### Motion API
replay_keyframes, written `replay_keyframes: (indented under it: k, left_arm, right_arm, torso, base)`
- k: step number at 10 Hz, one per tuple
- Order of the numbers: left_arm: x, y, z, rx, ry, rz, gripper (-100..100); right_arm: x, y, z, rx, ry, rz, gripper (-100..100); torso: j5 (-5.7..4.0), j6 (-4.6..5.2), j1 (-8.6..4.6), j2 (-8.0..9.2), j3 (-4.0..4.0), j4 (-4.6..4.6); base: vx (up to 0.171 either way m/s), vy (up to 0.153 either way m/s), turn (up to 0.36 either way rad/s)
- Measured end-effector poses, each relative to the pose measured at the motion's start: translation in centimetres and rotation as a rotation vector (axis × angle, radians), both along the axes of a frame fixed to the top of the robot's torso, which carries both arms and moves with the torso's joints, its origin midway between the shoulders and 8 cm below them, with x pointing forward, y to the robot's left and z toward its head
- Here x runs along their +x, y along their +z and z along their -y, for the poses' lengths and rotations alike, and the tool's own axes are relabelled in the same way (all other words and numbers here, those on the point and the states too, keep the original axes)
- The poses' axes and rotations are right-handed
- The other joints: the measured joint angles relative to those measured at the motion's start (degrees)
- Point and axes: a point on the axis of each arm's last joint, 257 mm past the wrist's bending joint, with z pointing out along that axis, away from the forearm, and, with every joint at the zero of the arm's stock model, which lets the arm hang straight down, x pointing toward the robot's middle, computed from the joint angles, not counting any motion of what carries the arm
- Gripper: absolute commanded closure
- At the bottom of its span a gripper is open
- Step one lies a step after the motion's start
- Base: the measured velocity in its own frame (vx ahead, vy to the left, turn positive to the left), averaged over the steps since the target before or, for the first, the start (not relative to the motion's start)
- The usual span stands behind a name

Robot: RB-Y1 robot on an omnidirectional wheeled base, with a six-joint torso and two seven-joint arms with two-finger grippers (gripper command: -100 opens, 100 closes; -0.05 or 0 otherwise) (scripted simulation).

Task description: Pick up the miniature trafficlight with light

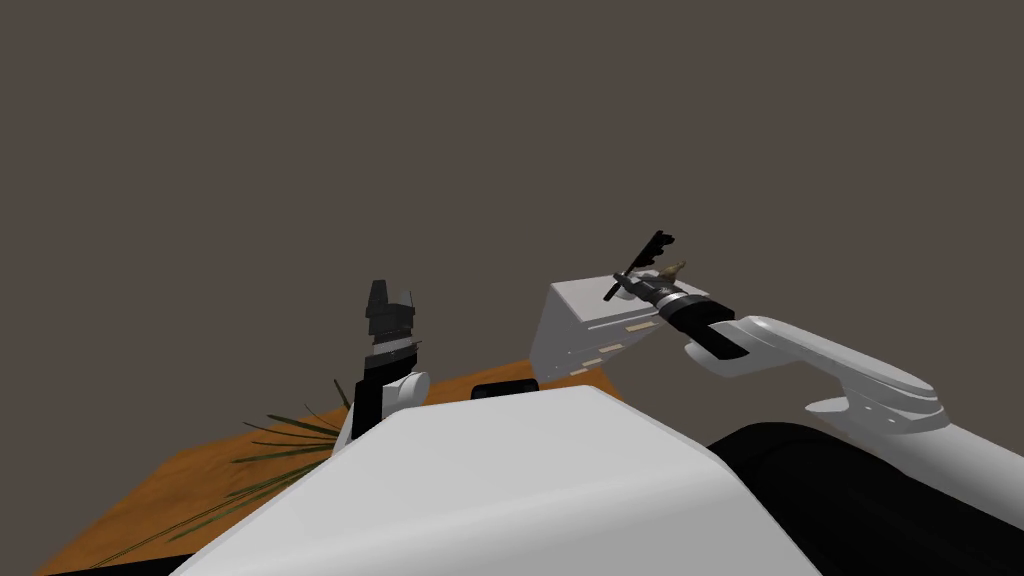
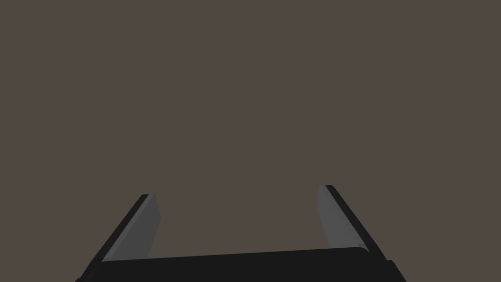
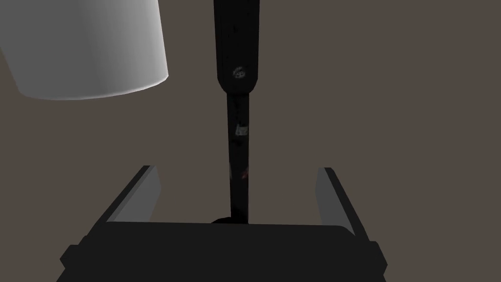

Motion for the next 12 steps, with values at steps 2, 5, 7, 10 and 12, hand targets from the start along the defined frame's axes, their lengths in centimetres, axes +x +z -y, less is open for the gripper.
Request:
replay_keyframes:
  k: [2,5,7,10,12]
  left_arm:
    - [0.0,0.0,0.0,0.000,0.000,0.000,0]
    - [0.0,0.0,0.0,0.000,0.000,0.000,0]
    - [0.0,0.0,0.0,0.000,0.000,0.000,0]
    - [0.0,0.0,0.0,0.000,0.000,0.000,0]
    - [0.0,0.0,0.0,0.000,0.000,0.000,0]
  right_arm:
    - [-0.2,-0.4,1.5,-0.005,-0.005,-0.018,-100]
    - [-0.5,-1.0,4.2,-0.003,-0.020,-0.038,-100]
    - [-0.7,-1.2,6.0,-0.001,-0.030,-0.046,-100]
    - [-1.5,-1.5,9.3,0.003,-0.055,-0.050,-100]
    - [-2.0,-1.3,11.1,0.000,-0.070,-0.046,-100]
  torso:
    - [0.04,0.00,0.11,0.02,0.01,0.01]
    - [0.03,0.03,0.06,0.09,0.06,0.03]
    - [0.04,0.03,0.07,0.04,0.03,0.02]
    - [0.03,0.01,0.08,0.03,0.02,0.01]
    - [0.04,0.01,0.07,0.03,0.02,0.01]
  base:
    - [-0.003,0.069,0.076]
    - [-0.013,0.071,0.081]
    - [-0.001,0.062,0.073]
    - [0.002,0.062,0.068]
    - [0.002,0.058,0.073]
